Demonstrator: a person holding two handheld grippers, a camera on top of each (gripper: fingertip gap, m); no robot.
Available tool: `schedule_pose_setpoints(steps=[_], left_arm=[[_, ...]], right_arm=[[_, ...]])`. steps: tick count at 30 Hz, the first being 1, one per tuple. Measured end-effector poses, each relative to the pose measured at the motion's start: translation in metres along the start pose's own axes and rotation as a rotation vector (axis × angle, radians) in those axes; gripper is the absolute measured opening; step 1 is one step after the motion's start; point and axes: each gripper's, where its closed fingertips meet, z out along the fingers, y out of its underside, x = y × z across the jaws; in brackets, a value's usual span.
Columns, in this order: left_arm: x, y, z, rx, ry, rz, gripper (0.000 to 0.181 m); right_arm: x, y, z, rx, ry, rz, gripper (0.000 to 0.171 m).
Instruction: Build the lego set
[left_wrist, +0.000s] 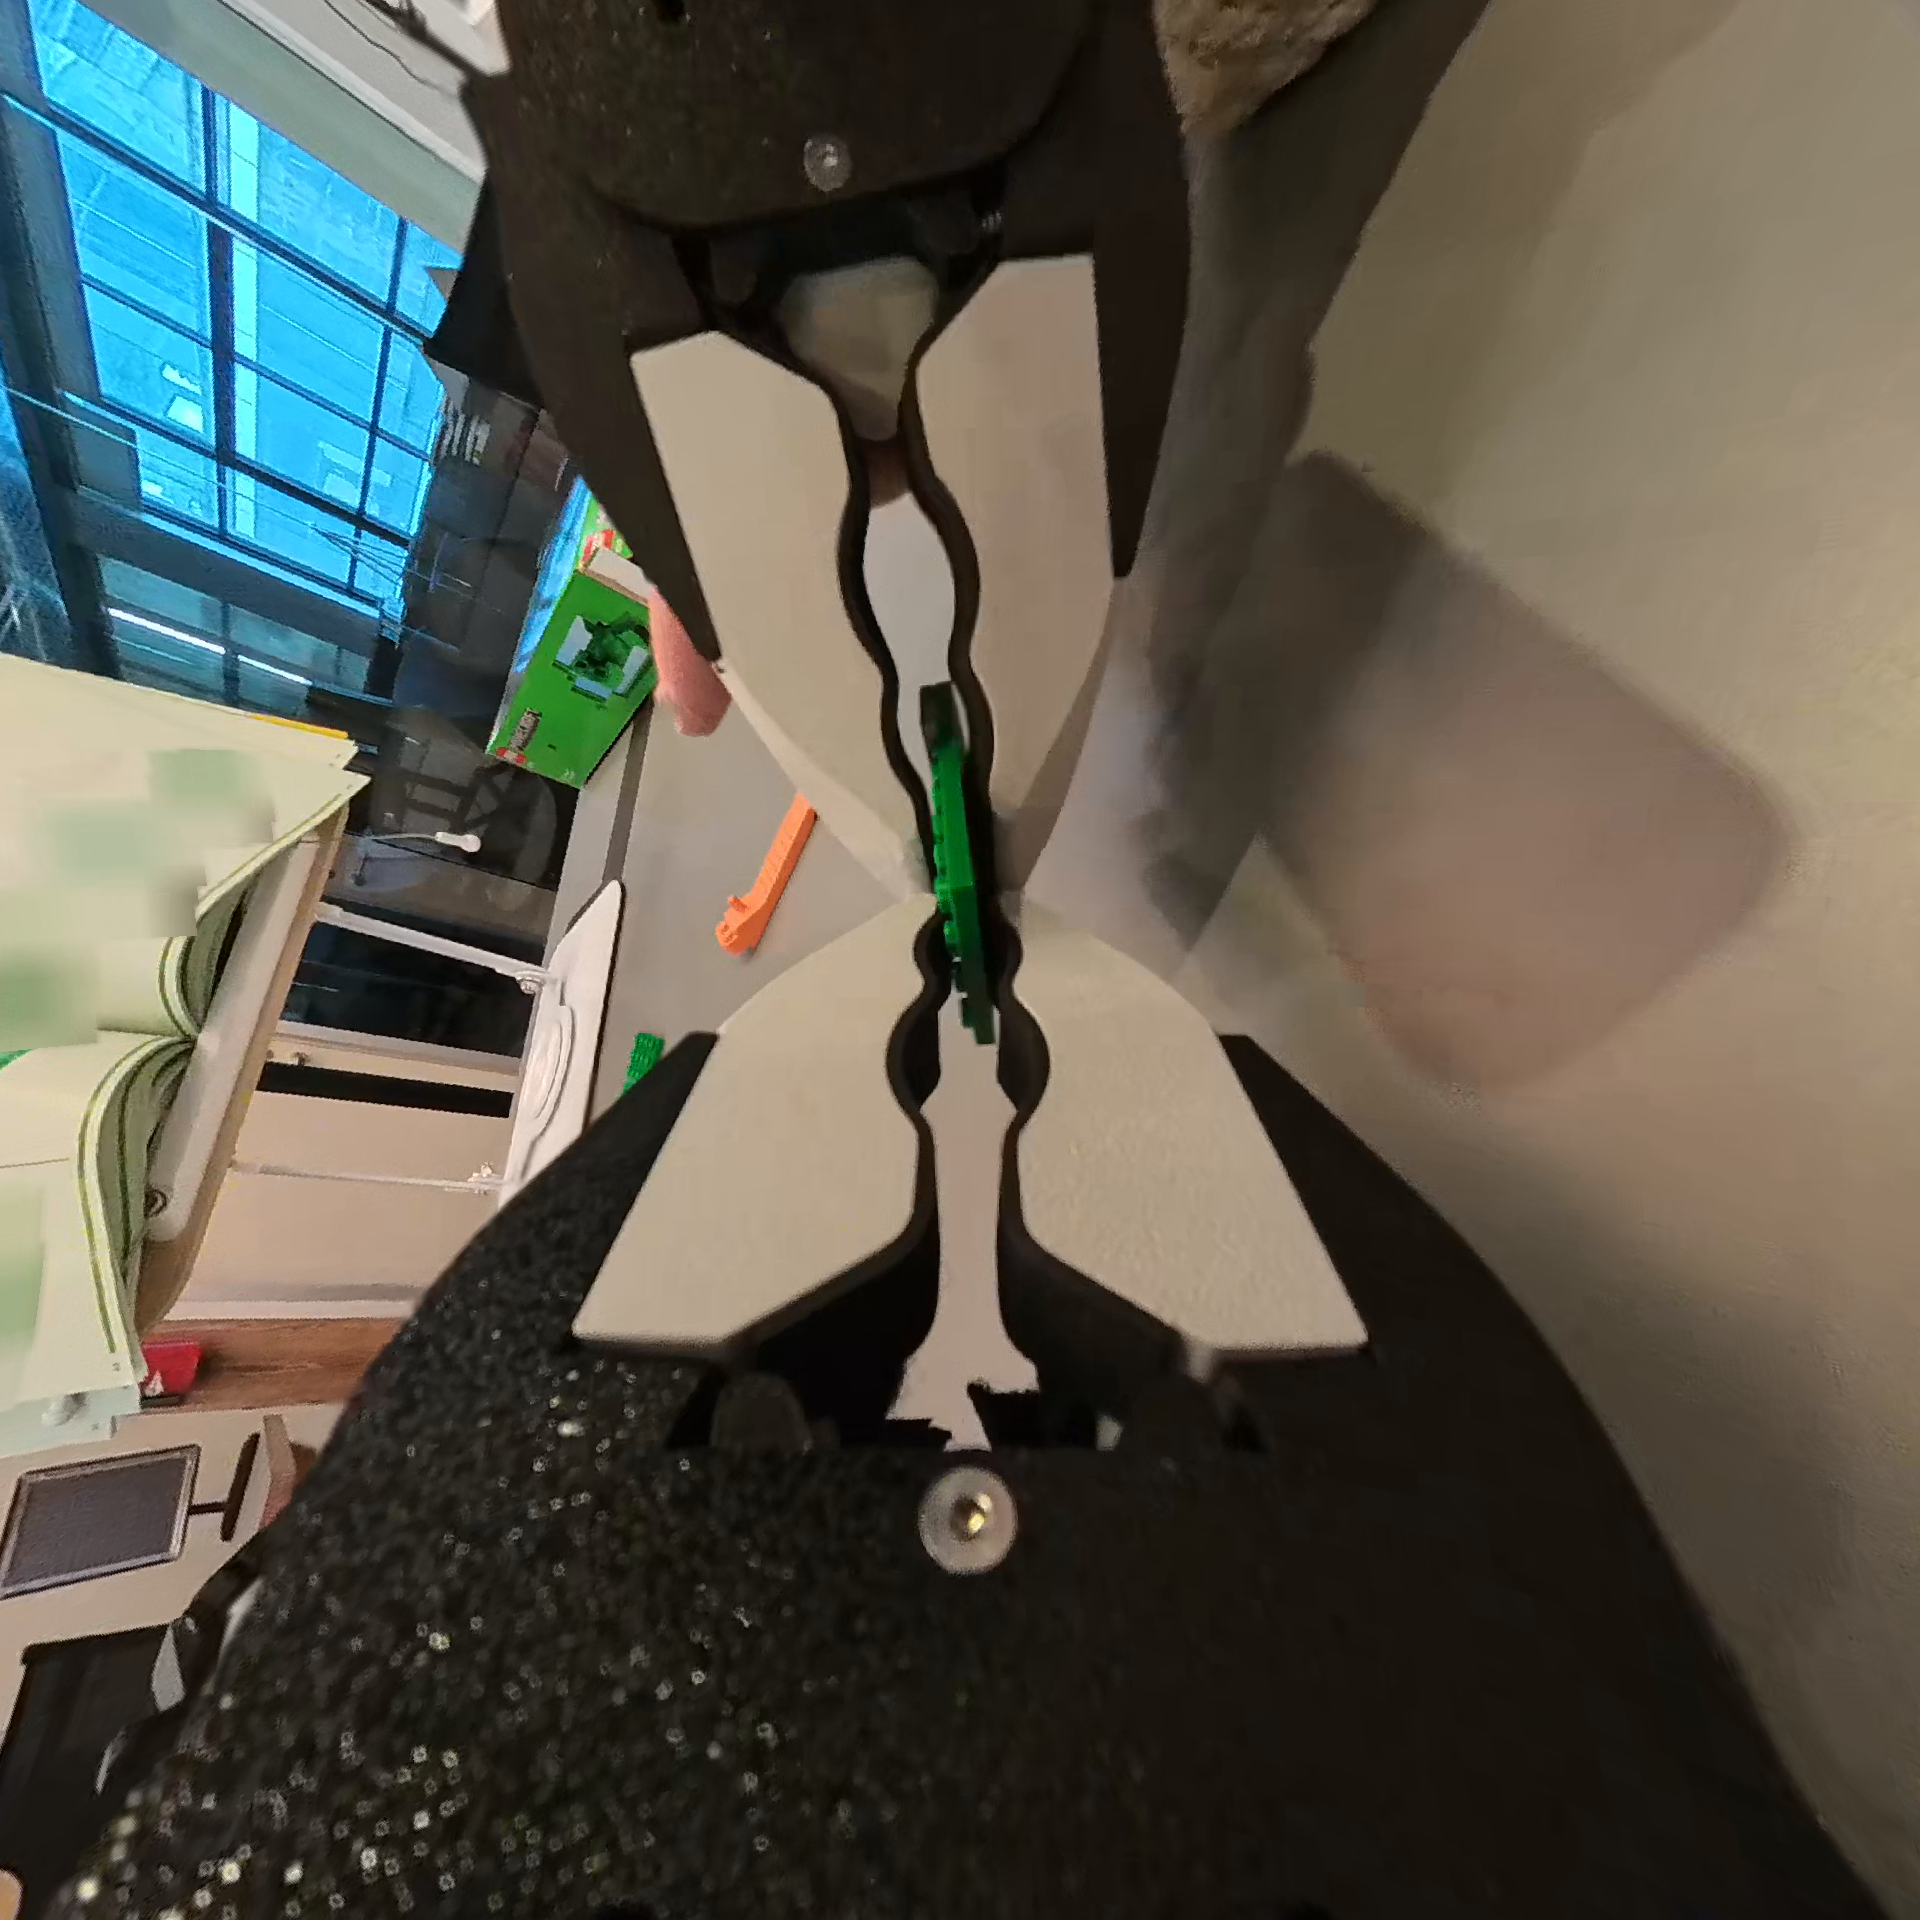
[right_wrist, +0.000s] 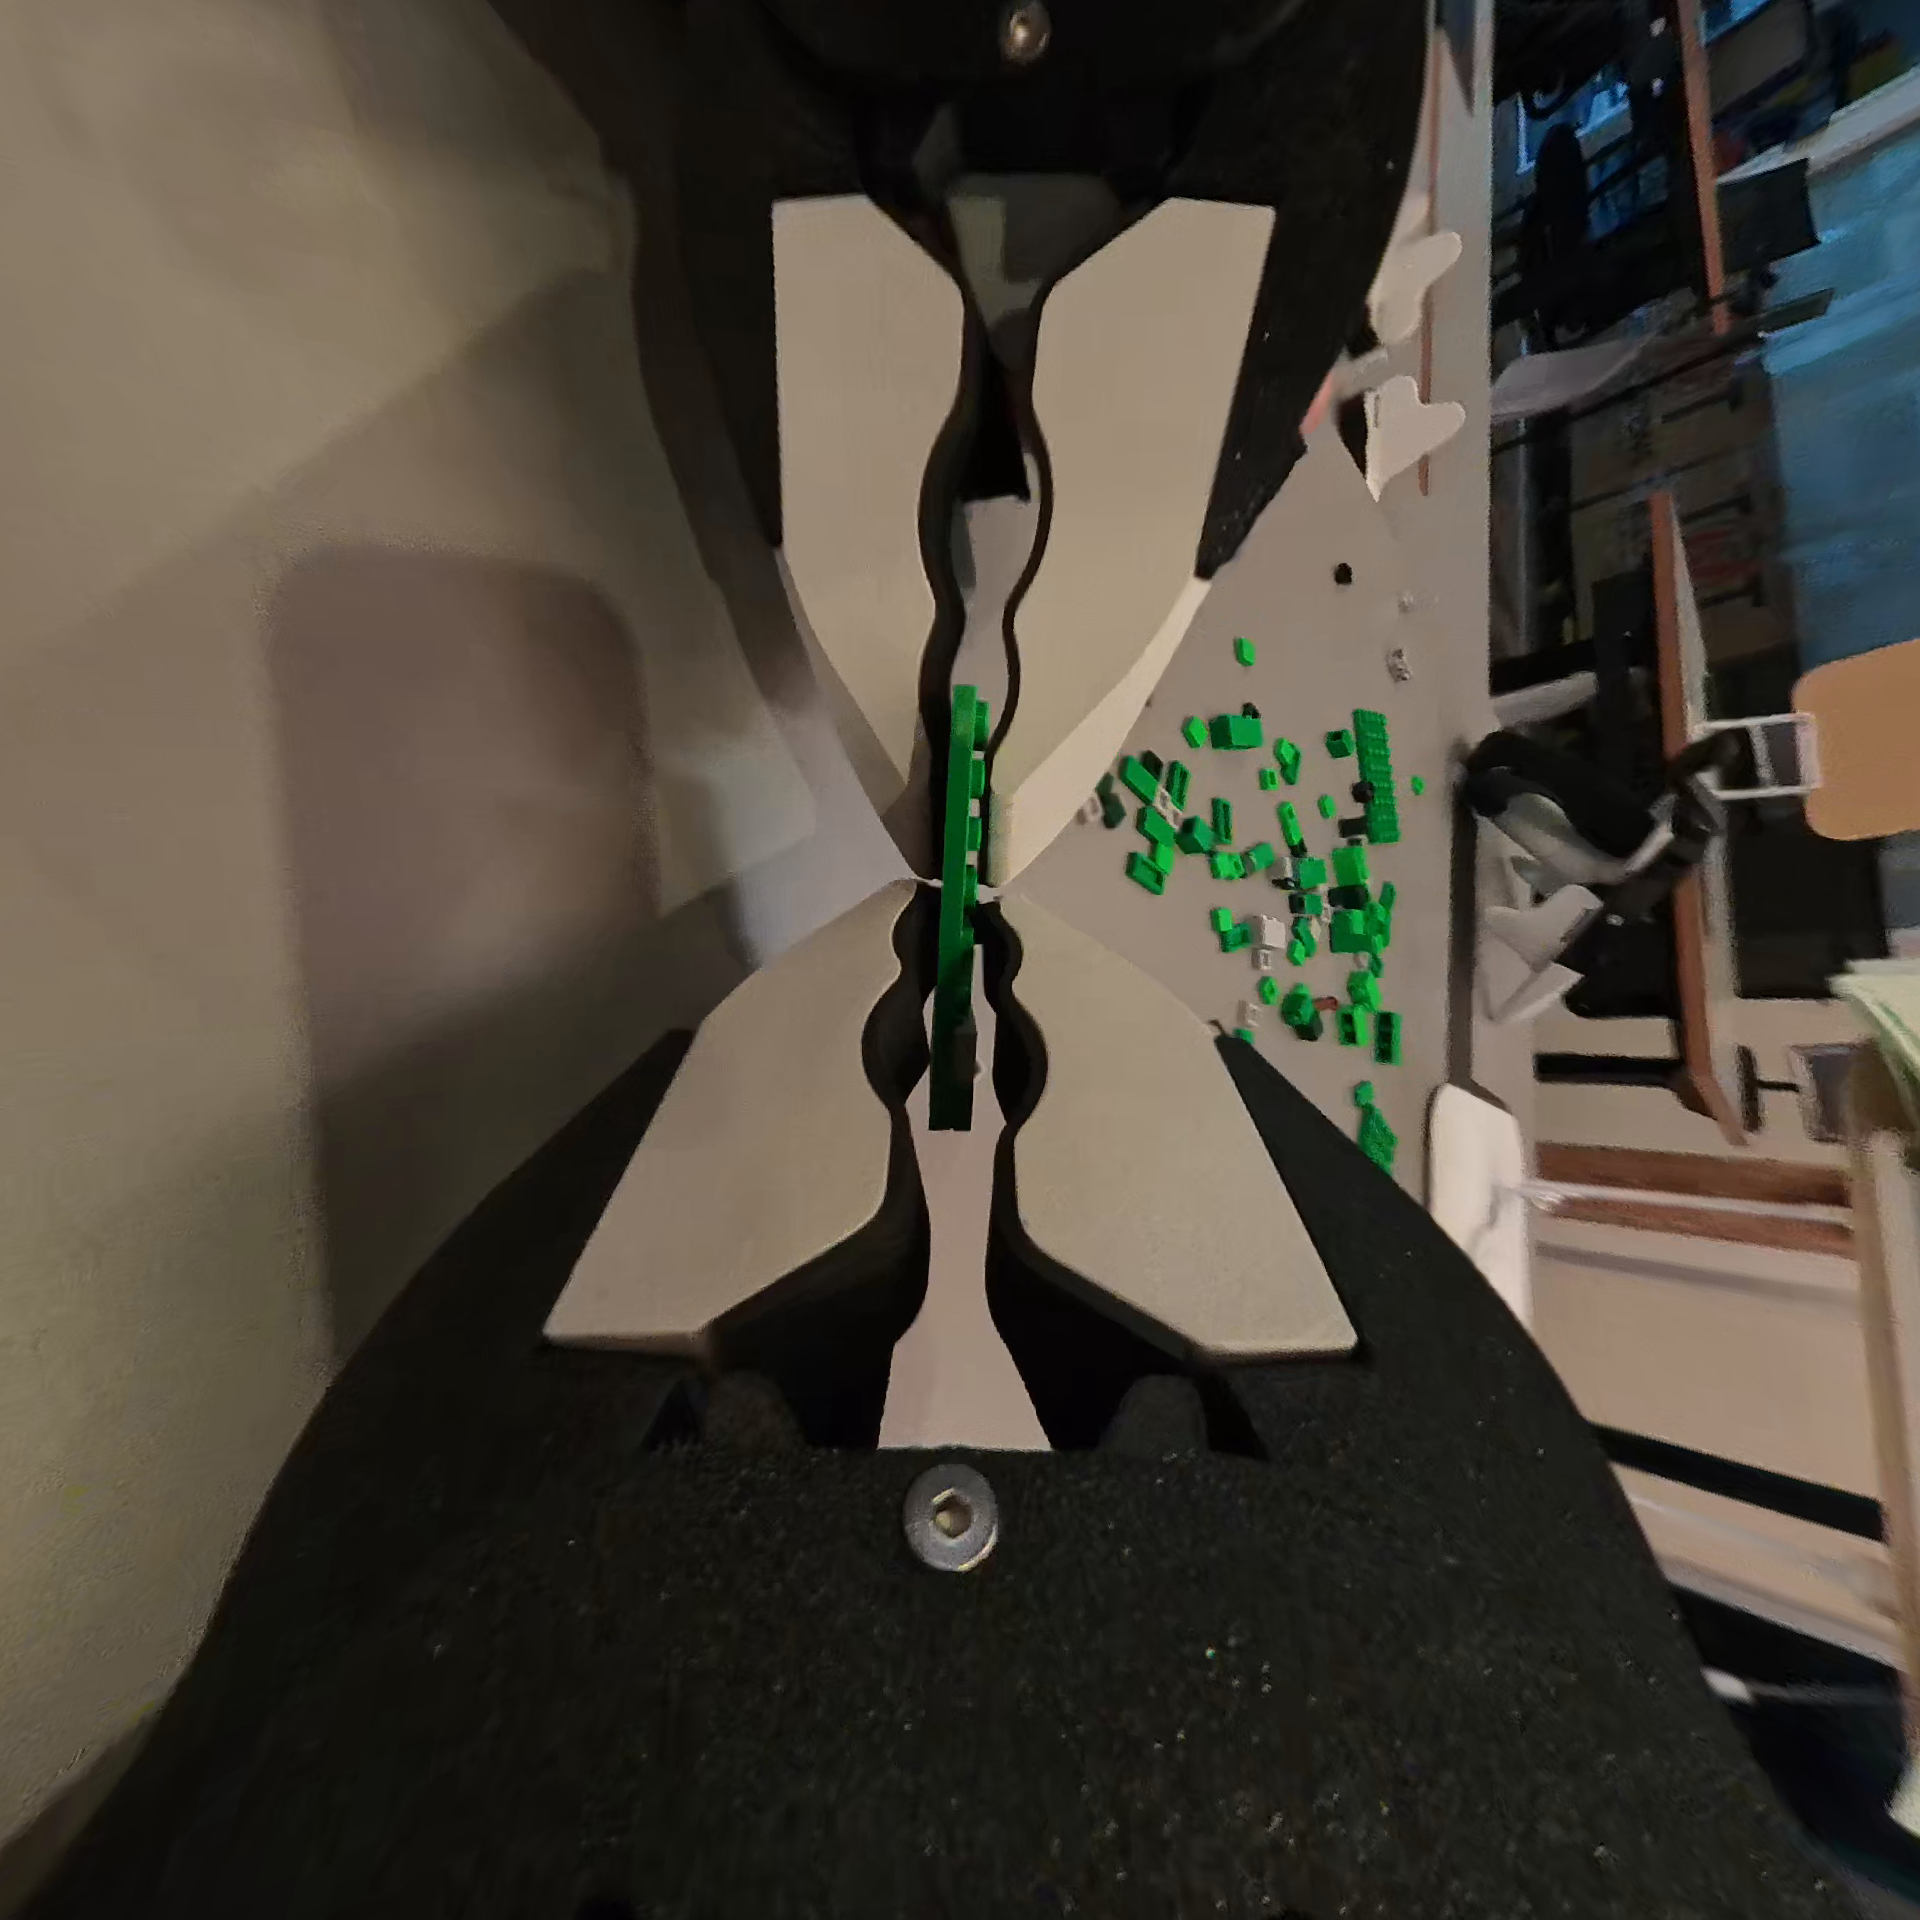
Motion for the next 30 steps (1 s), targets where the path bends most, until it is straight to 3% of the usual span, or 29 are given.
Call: schedule_pose_setpoints(steps=[5,8,10,11,15,20,25,30], left_arm=[[0.002,-0.006,-0.001,0.027,0.003,0.020,0.007],[-0.003,-0.003,-0.001,0.022,-0.023,-0.026,0.008],[-0.020,-0.004,-0.004,0.035,-0.133,-0.049,0.015],[-0.026,-0.005,-0.007,0.045,-0.177,-0.026,0.024],[-0.025,-0.016,-0.011,0.081,-0.223,0.062,0.027],[-0.034,-0.013,-0.012,0.120,-0.171,-0.230,0.051],[-0.036,-0.016,-0.012,0.179,-0.073,-0.523,0.057],[-0.032,-0.018,-0.010,0.181,-0.059,-0.544,0.036]], right_arm=[[-0.003,-0.003,-0.004,0.117,-0.099,0.121,0.007],[0.003,-0.001,-0.003,0.134,-0.039,0.100,0.007],[0.017,-0.001,-0.005,0.156,0.069,0.082,0.006],[0.020,0.001,-0.006,0.146,0.109,0.042,0.006],[0.040,0.001,-0.012,0.074,0.385,-0.230,0.006],[0.058,0.002,-0.024,-0.029,0.648,-0.517,0.006],[0.058,-0.009,-0.027,-0.079,0.769,-0.755,0.007],[0.056,-0.015,-0.029,-0.085,0.811,-0.854,0.007]])
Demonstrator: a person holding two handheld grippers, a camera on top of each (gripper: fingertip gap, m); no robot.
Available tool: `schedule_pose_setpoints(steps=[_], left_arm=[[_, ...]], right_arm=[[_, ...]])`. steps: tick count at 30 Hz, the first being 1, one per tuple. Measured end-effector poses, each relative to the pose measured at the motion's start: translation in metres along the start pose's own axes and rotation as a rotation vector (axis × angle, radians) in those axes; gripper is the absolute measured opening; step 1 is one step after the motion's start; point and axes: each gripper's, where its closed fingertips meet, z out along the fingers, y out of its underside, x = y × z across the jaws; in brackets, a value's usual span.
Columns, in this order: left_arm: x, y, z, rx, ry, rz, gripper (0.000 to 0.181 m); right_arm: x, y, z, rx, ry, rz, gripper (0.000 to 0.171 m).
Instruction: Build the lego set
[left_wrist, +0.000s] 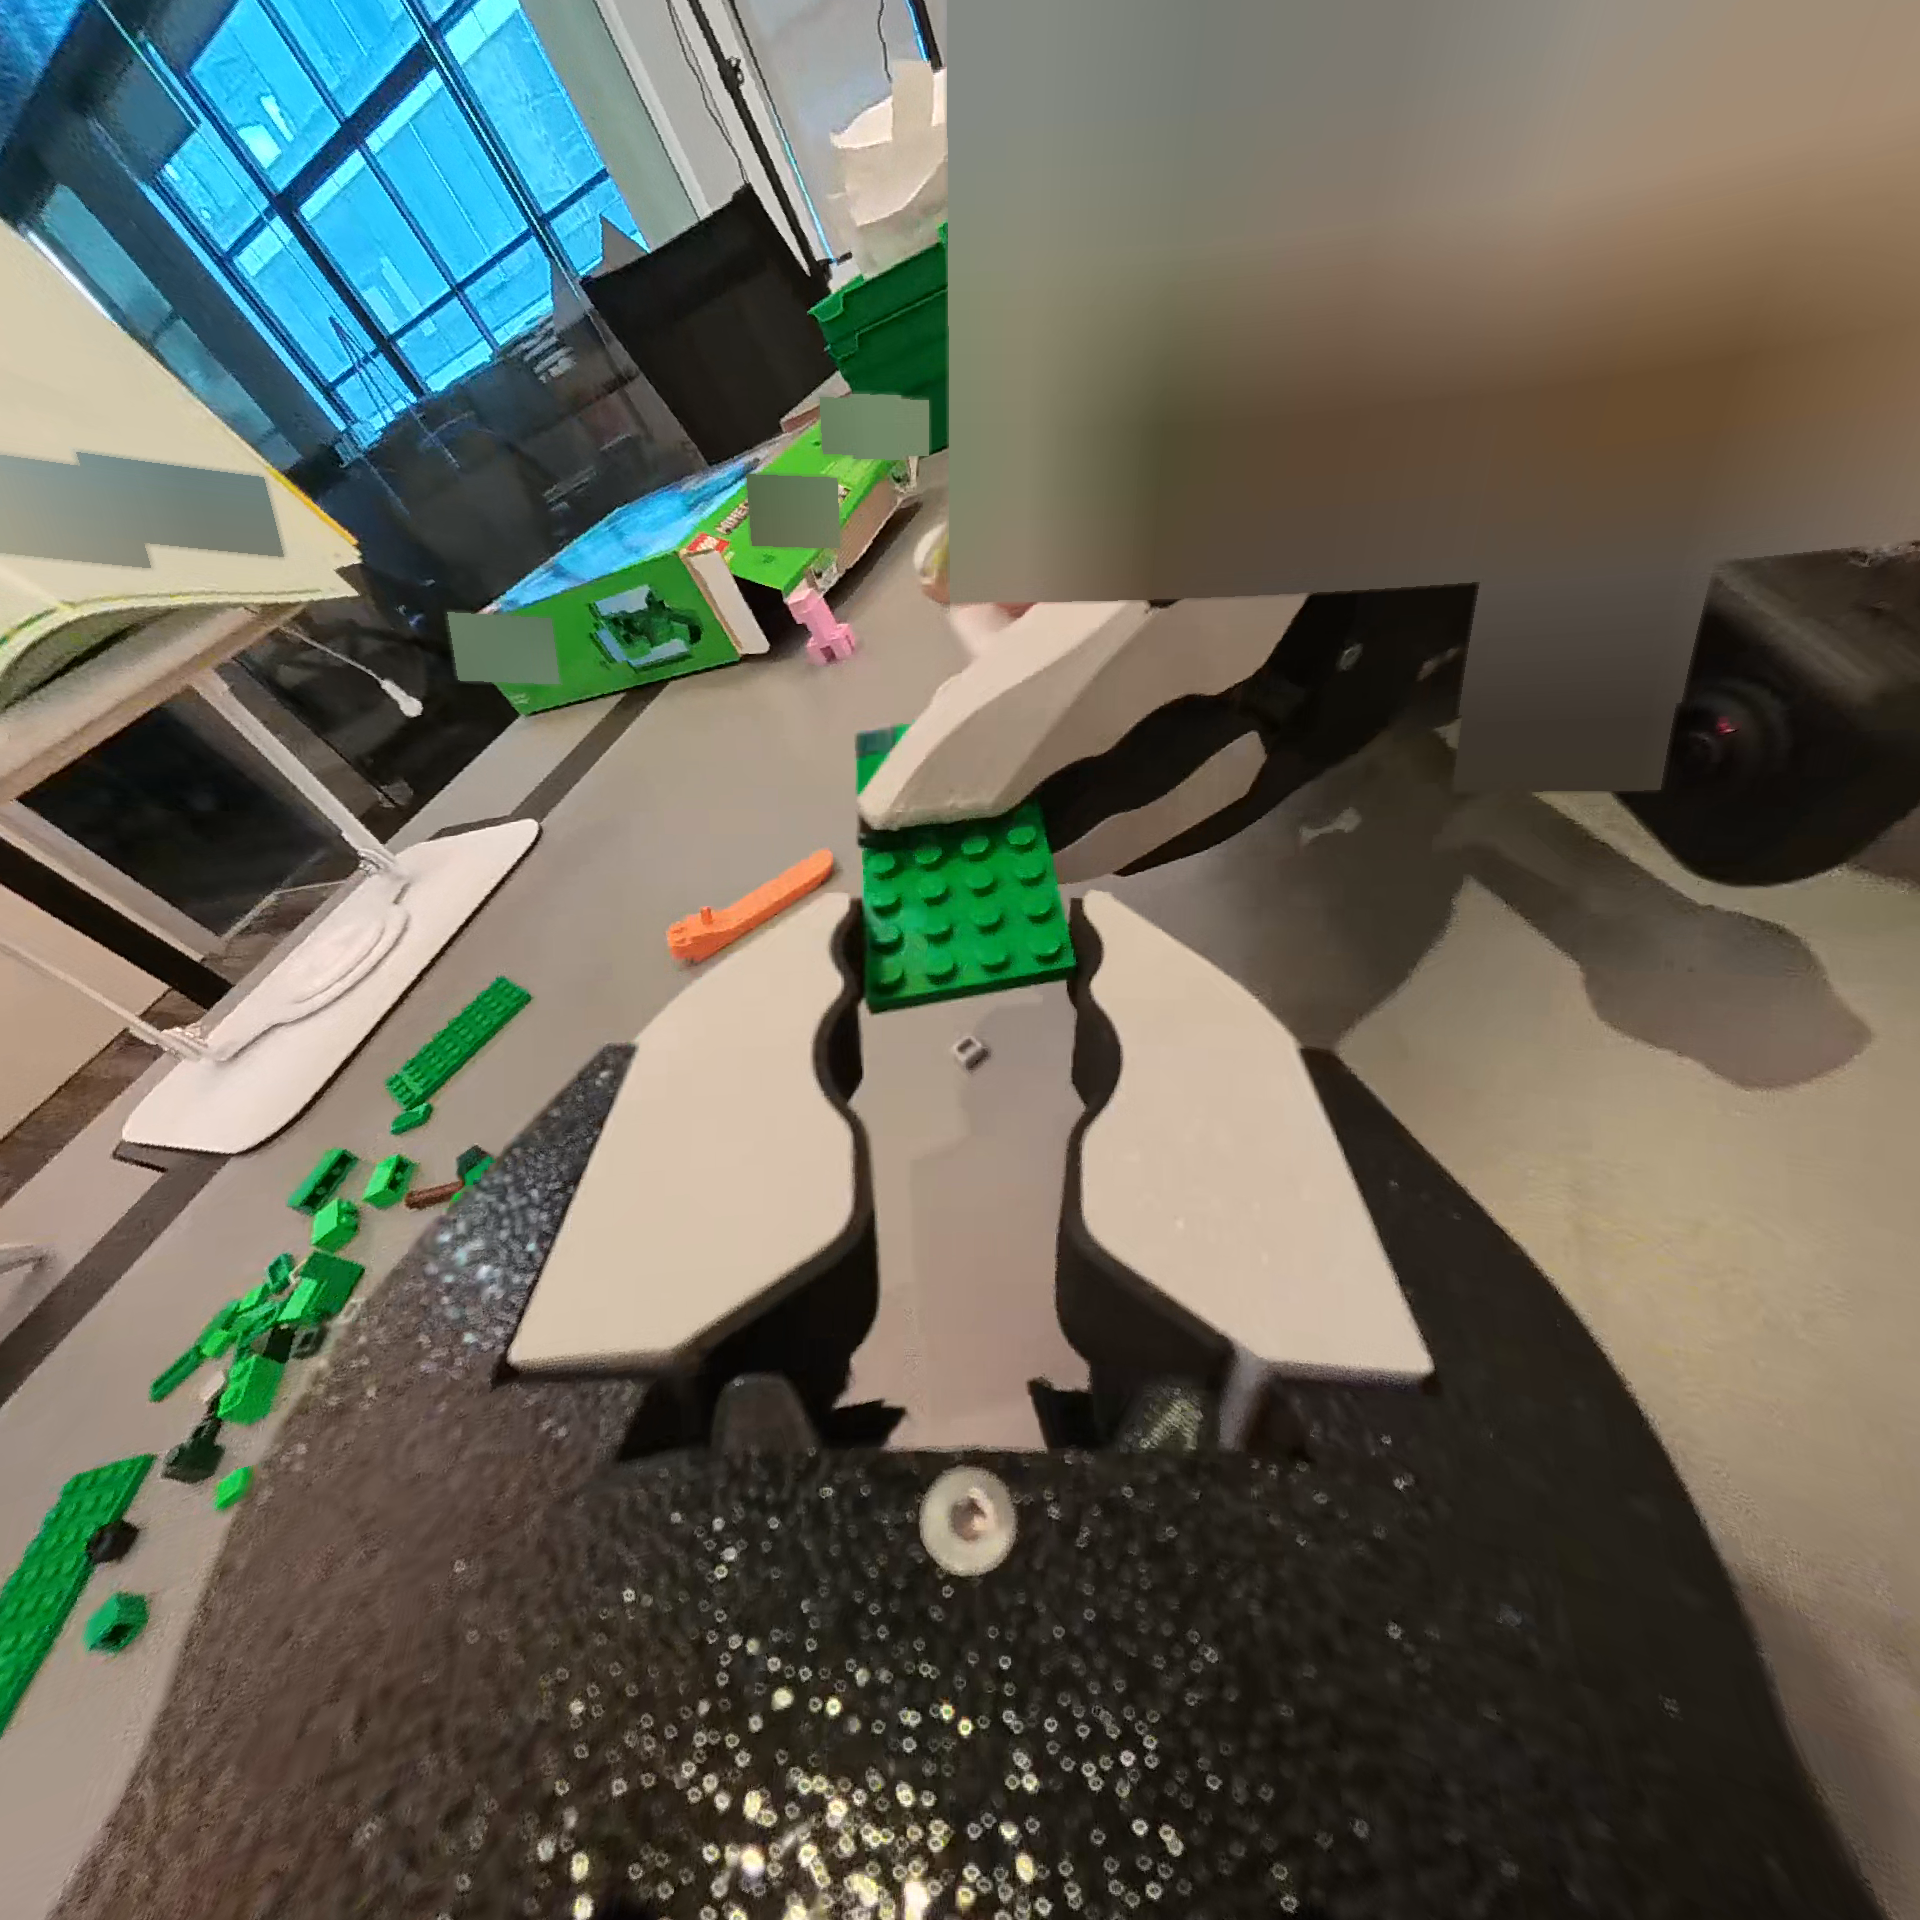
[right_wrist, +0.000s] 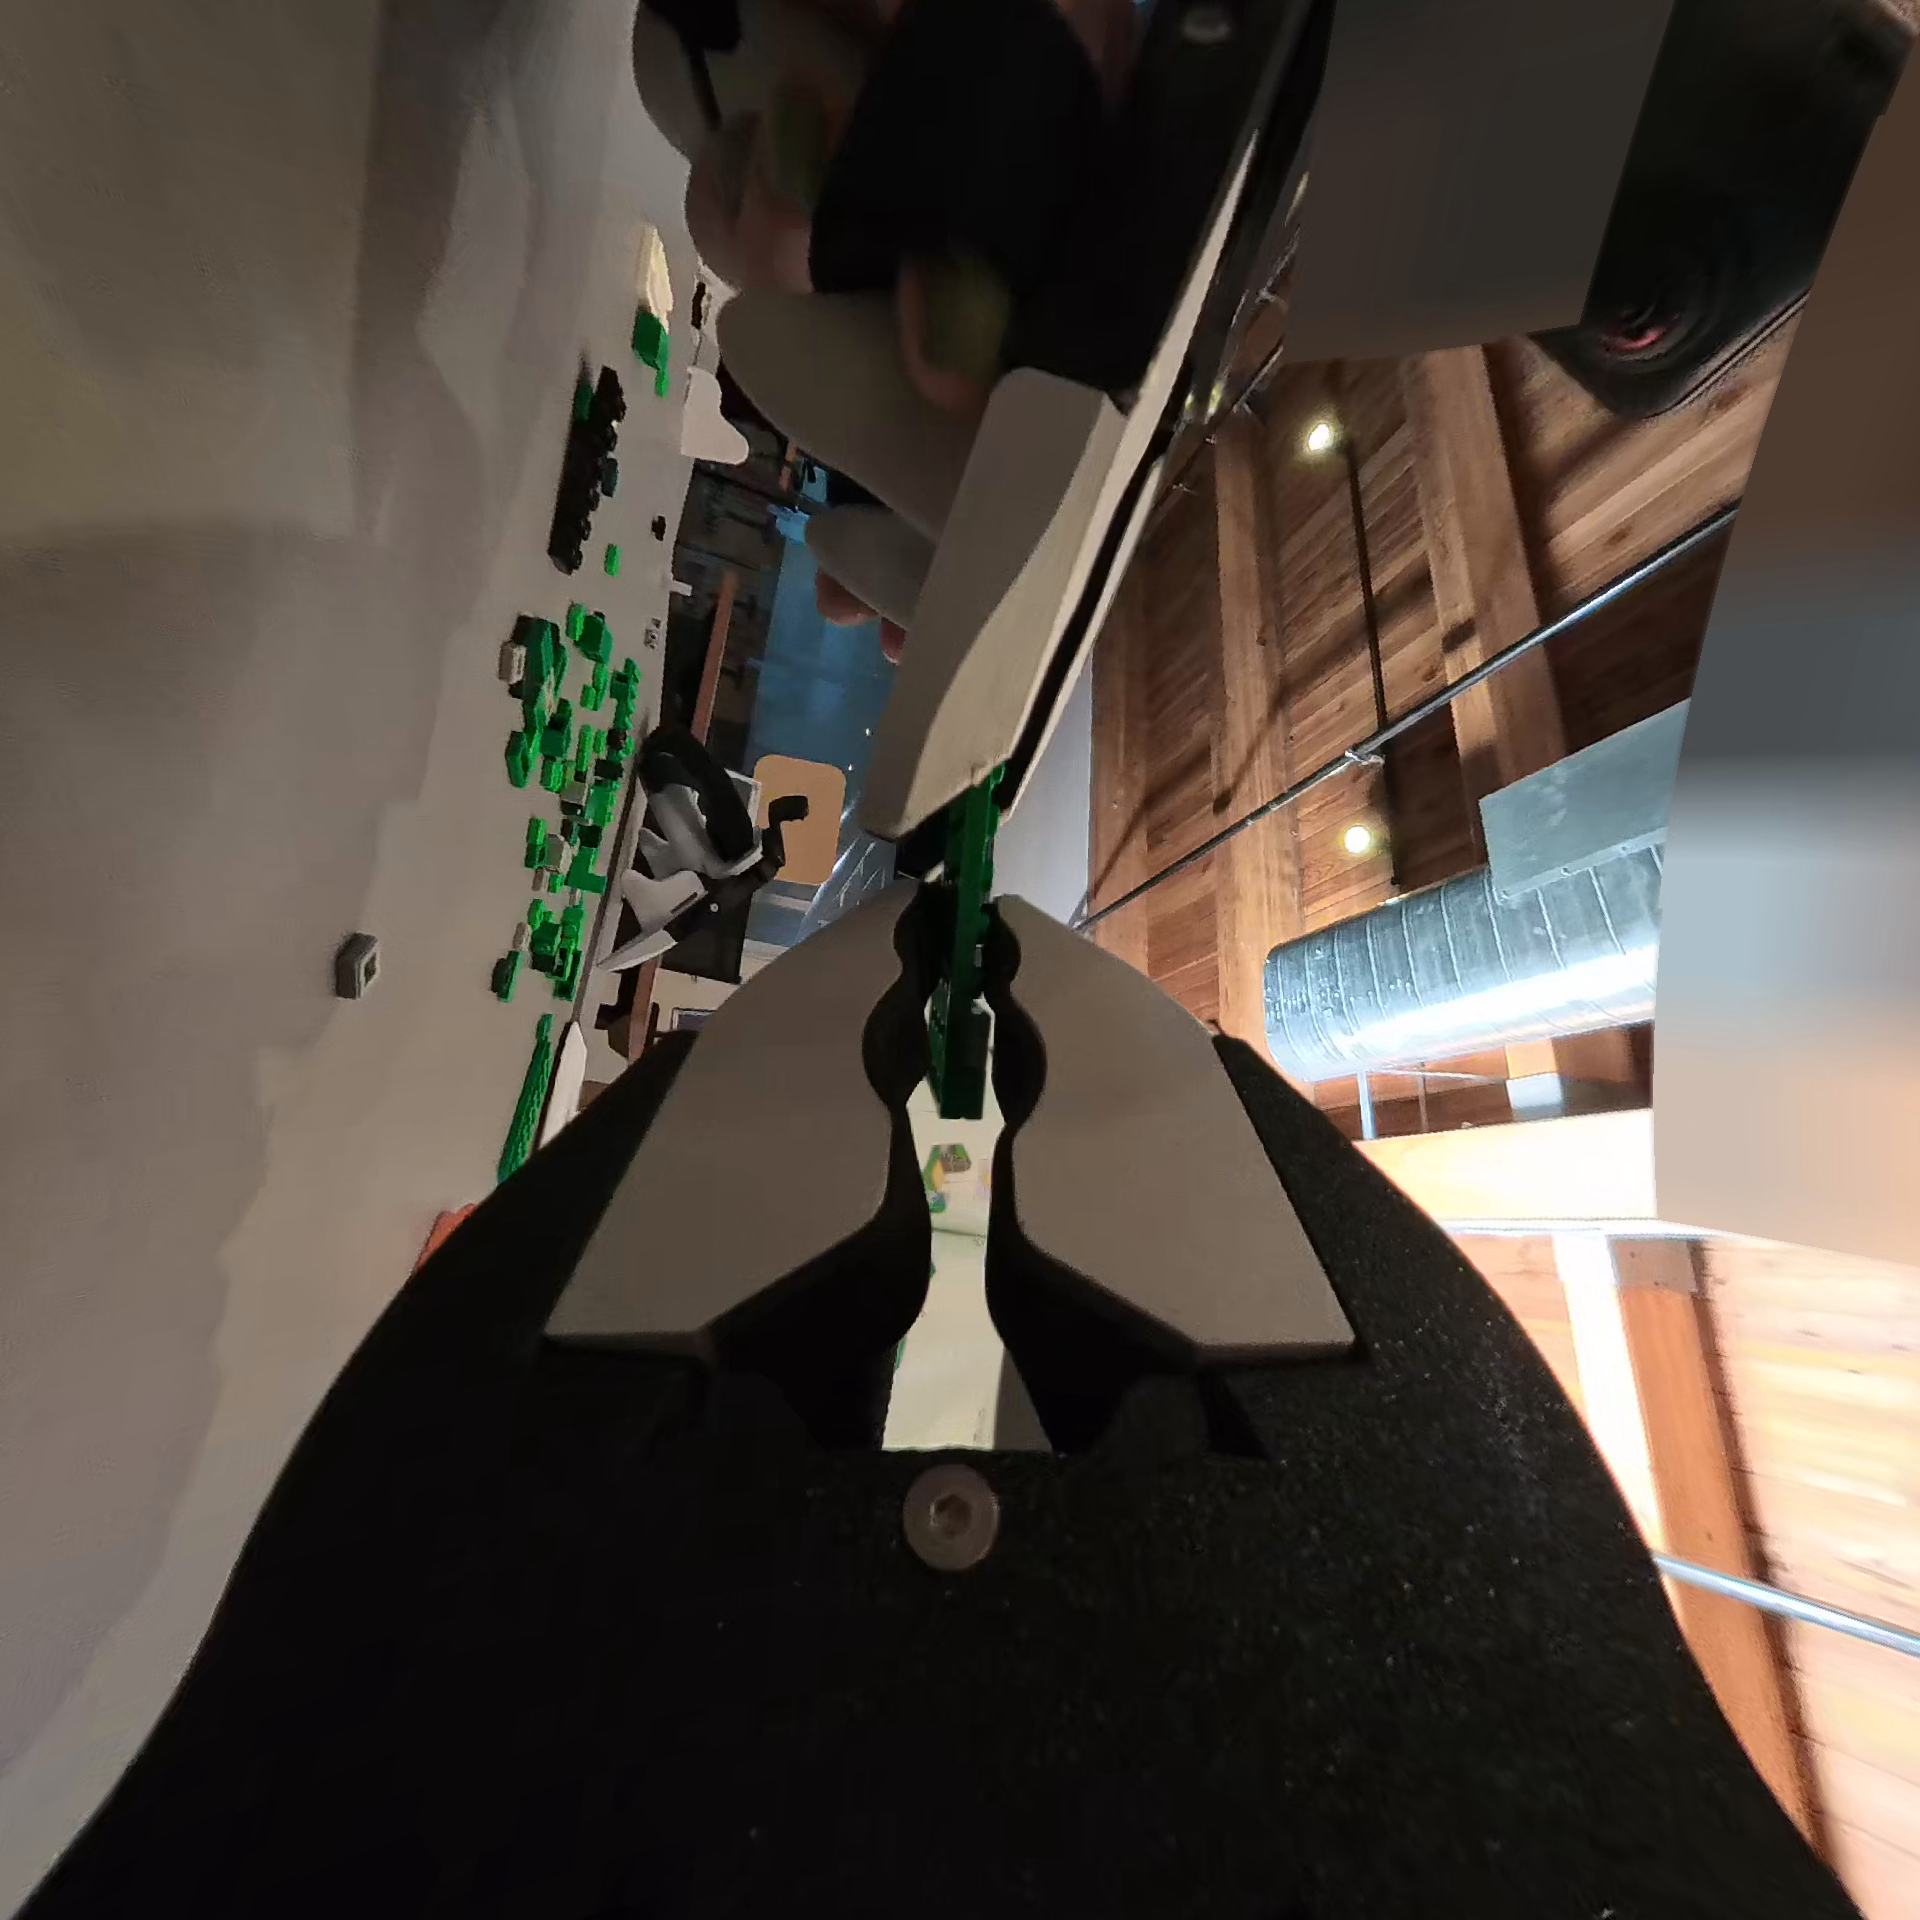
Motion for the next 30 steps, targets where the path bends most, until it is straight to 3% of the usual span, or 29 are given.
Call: schedule_pose_setpoints(steps=[10,18,30], left_arm=[[0.002,-0.001,-0.002,0.002,-0.013,0.123,0.035],[0.009,0.001,-0.001,0.007,0.049,0.090,0.035],[0.012,0.015,0.004,-0.056,0.105,0.005,0.035]], right_arm=[[0.003,-0.003,-0.003,0.019,-0.048,0.073,0.007],[-0.002,-0.007,-0.009,0.111,-0.158,0.262,0.007],[-0.017,-0.010,-0.010,0.121,-0.243,0.288,0.007]])
